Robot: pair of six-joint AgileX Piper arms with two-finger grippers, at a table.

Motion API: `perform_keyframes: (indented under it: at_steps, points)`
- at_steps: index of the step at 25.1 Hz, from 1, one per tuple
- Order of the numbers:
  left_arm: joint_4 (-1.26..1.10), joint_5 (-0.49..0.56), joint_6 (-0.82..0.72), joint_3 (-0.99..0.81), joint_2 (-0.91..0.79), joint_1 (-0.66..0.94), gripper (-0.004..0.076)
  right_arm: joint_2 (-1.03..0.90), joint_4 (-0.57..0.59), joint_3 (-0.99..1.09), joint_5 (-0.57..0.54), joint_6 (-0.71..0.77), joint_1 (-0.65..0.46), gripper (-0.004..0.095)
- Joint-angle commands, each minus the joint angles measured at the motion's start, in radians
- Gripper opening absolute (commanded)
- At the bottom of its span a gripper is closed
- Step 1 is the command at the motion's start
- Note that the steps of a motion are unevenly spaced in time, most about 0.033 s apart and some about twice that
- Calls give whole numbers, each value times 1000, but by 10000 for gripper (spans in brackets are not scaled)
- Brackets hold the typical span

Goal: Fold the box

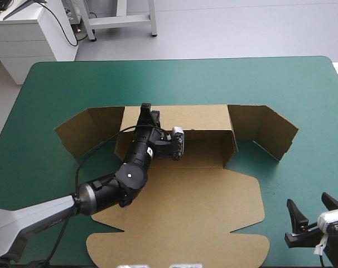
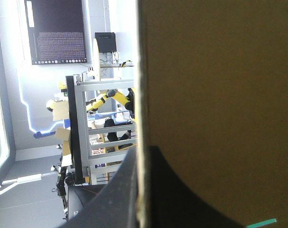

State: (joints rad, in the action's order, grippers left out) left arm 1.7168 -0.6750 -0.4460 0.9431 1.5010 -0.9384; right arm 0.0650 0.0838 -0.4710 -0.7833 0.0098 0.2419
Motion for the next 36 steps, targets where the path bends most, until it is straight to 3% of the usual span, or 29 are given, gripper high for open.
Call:
perform_keyframes:
  at_steps: [1,10,22,30,36]
  points:
    - [46,-21,-5,19,-34,-8,-10,122,18,-107,126,24,-6,707]
    - [46,-21,-5,19,-34,-8,-10,507,-9,-438,121,93,-6,707]
    - [46,-21,-5,19,-34,-8,-10,1055,-22,-972,-16,74,-6,707]
    - [46,-21,-5,19,-34,-8,-10,1429,-92,-1357,-207,1,-17,707]
    - [46,-20,-5,19,-34,-8,-10,1689,-230,-1567,-346,-10,-137,707]
